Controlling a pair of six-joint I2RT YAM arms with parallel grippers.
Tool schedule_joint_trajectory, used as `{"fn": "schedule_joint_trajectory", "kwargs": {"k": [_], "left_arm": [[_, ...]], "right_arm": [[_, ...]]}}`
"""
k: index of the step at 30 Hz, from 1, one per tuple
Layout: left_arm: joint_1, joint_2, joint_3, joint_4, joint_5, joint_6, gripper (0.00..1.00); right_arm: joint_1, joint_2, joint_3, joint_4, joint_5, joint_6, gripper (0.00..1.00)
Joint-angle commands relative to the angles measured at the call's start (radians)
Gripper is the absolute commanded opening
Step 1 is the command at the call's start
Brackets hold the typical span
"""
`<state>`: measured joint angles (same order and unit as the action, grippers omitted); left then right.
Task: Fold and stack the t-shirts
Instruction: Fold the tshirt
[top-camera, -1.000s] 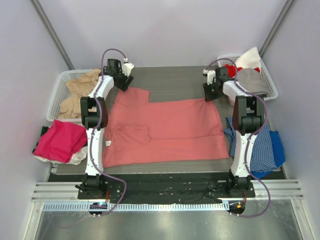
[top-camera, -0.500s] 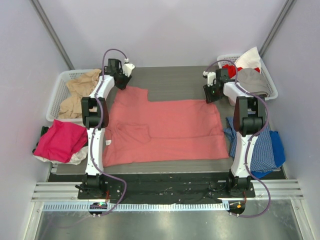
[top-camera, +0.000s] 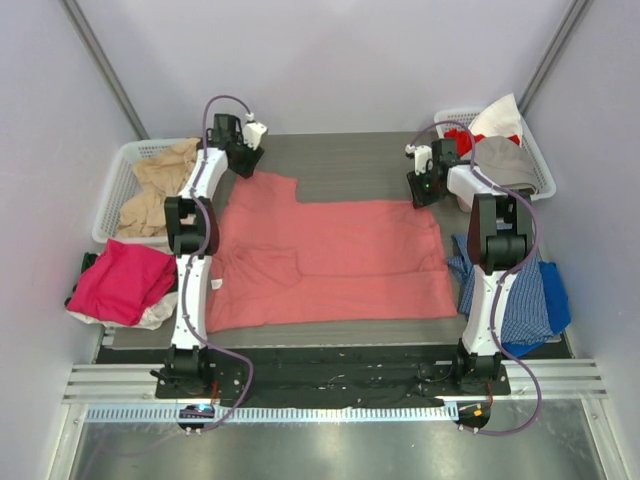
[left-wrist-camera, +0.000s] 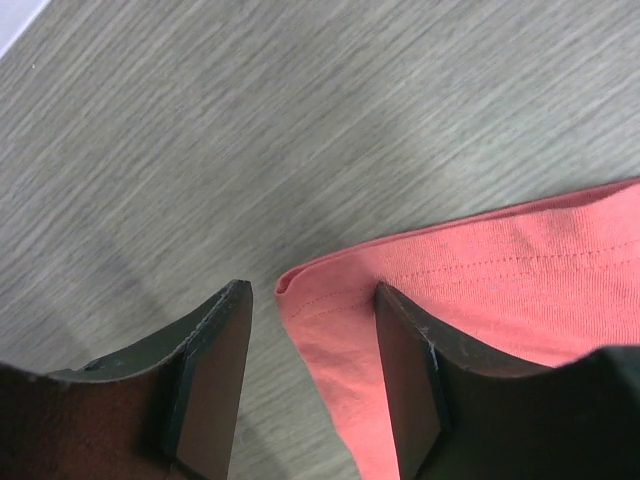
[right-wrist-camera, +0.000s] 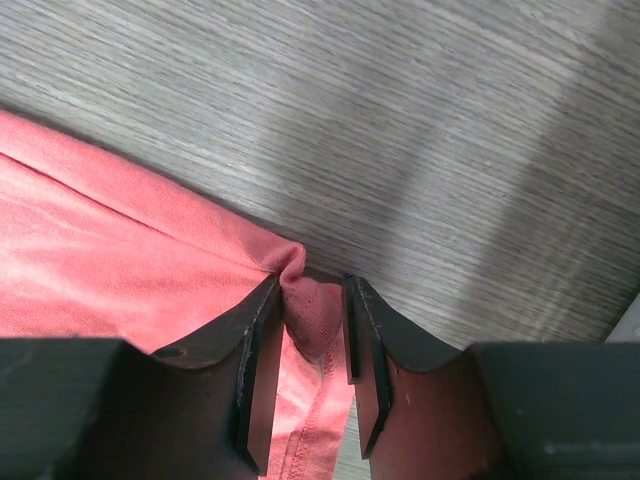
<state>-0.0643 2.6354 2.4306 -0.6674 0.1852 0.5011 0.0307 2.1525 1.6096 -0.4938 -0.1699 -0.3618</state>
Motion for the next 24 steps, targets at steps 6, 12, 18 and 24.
{"fn": "schedule_joint_trajectory", "kwargs": {"k": [6,12,18,24], "left_arm": [[0.014,-0.008,-0.019,-0.124,-0.019,0.065,0.57],[0.017,-0.021,-0.062,-0.208,-0.056,0.163,0.57],[0.017,-0.118,-0.223,-0.15,-0.07,0.211,0.55],[0.018,-0.212,-0.332,-0.069,-0.041,0.189,0.54]], "right_arm": [[-0.005,-0.046,-0.039,-0.043,0.018,-0.023,0.37],[-0.006,-0.046,-0.043,-0.043,0.017,-0.023,0.37],[-0.005,-0.045,-0.054,-0.042,0.017,-0.029,0.37],[-0.005,-0.04,-0.062,-0.04,0.012,-0.026,0.37]]}}
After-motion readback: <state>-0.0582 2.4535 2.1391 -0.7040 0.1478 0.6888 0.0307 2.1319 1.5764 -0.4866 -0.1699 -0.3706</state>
